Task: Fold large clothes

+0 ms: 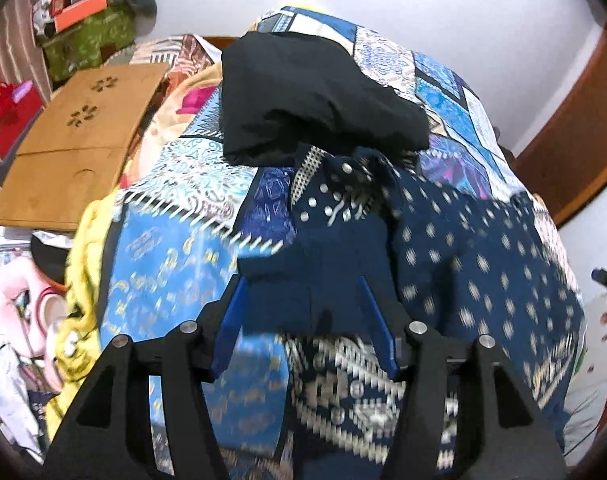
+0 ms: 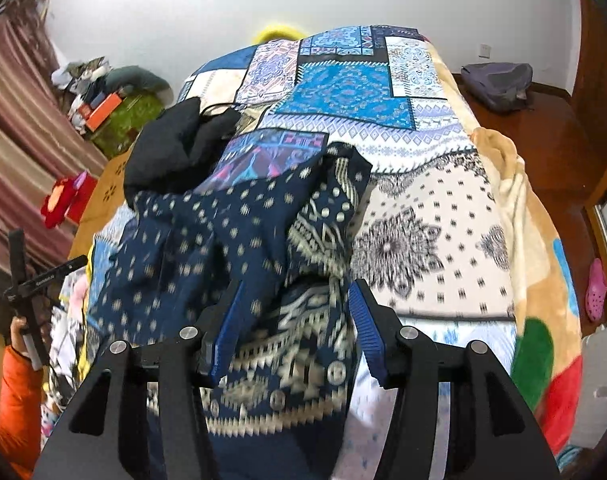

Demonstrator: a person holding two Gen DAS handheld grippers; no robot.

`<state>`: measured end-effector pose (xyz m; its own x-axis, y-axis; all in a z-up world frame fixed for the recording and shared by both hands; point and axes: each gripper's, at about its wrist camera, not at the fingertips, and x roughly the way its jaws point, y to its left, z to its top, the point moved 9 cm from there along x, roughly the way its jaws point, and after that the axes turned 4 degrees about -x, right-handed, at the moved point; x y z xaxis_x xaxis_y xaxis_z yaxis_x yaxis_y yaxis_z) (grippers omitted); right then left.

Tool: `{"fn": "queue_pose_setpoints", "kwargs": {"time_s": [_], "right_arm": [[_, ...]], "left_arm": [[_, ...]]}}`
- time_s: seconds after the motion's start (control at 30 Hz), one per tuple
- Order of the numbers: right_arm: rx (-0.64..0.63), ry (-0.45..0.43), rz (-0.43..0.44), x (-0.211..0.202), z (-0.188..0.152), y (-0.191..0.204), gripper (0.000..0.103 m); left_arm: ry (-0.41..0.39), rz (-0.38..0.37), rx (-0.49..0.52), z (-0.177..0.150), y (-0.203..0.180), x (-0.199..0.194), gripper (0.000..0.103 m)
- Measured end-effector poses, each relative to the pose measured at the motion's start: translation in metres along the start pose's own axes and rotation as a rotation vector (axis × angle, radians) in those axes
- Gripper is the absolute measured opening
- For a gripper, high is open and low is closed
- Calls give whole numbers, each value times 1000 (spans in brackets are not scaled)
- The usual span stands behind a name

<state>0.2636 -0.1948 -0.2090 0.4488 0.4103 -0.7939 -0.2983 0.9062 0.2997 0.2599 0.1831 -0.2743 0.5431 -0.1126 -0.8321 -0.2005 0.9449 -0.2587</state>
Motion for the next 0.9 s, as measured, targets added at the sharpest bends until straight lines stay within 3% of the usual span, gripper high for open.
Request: {"fn": "queue_pose_setpoints", "kwargs": {"time_s": [0.27,0.37,0.57,0.73,0.83,0.87,0.9], "right_arm": [[98,86,-9,62,16,-29,49],[164,138,13,90,16,-42,49],[257,195,110,132,28,-48,49],[258,215,99,154,38,-44,49],[235,203,62,148,38,-46,28],[232,190,61,144,38,-46,20],[228,171,67,137,39,-45,17]], "left_arm": [[147,5,-11,3,6,90,57],[122,-2,34,11,-2,104,65],[94,-60,91,29,-28,128,67],[75,-120,-5,46,-35,140,67],[50,-121,-45,49,-37,136,39],[42,-108,-42,48,-37,132,21],[33,-87,-38,47,-37,128,4]]}}
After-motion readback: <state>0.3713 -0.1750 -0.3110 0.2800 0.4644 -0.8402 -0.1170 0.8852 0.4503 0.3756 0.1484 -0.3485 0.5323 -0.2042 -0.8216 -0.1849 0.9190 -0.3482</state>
